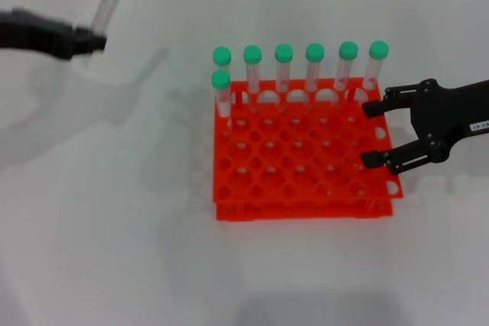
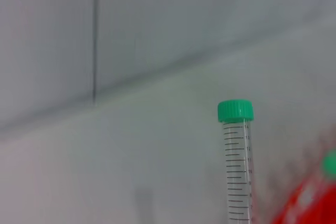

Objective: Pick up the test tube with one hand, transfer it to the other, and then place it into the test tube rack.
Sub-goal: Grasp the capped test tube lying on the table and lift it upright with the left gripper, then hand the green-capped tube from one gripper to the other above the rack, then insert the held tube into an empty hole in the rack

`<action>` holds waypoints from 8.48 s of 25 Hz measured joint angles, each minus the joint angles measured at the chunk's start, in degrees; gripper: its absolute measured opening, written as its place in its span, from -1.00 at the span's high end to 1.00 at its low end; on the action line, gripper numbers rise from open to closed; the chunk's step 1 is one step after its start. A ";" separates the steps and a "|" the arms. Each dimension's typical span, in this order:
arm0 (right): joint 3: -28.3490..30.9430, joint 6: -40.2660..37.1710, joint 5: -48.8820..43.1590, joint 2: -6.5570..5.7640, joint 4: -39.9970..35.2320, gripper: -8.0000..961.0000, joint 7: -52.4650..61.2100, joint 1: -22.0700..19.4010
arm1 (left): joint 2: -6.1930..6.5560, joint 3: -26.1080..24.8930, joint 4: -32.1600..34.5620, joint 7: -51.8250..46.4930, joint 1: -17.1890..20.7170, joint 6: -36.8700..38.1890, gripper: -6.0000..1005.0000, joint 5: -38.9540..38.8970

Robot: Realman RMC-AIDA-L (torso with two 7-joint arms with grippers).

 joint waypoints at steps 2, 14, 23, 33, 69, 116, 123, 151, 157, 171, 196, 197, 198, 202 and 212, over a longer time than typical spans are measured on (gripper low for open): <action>0.05 0.02 0.01 0.21 0.00 -0.82 0.01 -0.02 | -0.94 -0.14 0.40 7.43 2.86 -4.67 0.60 -9.96; 1.50 0.43 0.11 2.58 -1.94 -0.81 -0.15 -1.43 | 0.45 -0.55 -17.63 28.40 0.44 -4.30 0.59 -35.78; 1.64 1.84 0.42 4.30 -3.66 -0.81 -0.21 -1.99 | 5.05 -0.21 -36.21 32.39 -11.77 1.36 0.59 -28.50; 1.75 2.42 0.90 4.45 -3.69 -0.81 0.17 -2.22 | 4.82 -0.12 -38.91 32.44 -18.37 4.27 0.58 -17.35; 12.80 2.05 7.37 4.95 -2.84 -0.81 13.36 -3.77 | -0.02 3.13 -41.99 42.30 -20.30 -2.57 0.57 -12.53; 9.20 1.62 38.16 6.72 31.15 -0.55 -20.76 0.09 | -1.73 3.09 -41.74 45.52 -21.14 -4.43 0.55 -13.97; 9.20 1.63 38.19 6.73 31.21 -0.48 -20.79 0.15 | -2.00 3.22 -41.76 45.54 -21.14 -4.53 0.55 -13.97; 9.21 1.12 38.19 6.73 31.20 0.45 -20.67 -0.54 | -2.78 4.42 -41.50 42.53 -21.80 -5.14 0.53 -13.48; 9.19 1.07 38.22 6.73 31.20 0.45 -20.57 -0.63 | -2.95 5.84 -40.51 40.41 -21.82 -4.80 0.45 -13.75; 9.21 -0.21 38.20 6.62 31.14 0.44 -20.27 -0.85 | -3.12 8.68 -11.74 23.18 -8.49 5.45 -0.51 -18.62; -3.06 3.96 33.40 5.23 10.07 0.43 -9.79 -1.33 | -3.49 4.53 3.85 29.54 31.83 11.45 -0.76 -40.60; -3.08 4.10 32.82 5.23 10.05 0.43 -9.56 -0.72 | -3.47 3.67 1.88 31.34 32.39 12.04 -0.76 -41.76; -3.07 4.33 32.17 5.24 10.02 0.43 -9.25 -0.15 | -3.45 2.62 -0.12 32.72 32.69 12.50 -0.76 -42.27; -3.34 5.28 30.58 5.44 9.96 0.43 -8.41 1.75 | -3.28 -1.61 -8.23 37.11 32.50 14.14 -0.76 -42.44; -4.21 9.55 27.28 5.63 9.74 0.42 -5.78 6.17 | -3.14 -3.89 -18.35 45.47 32.66 12.62 -0.76 -41.15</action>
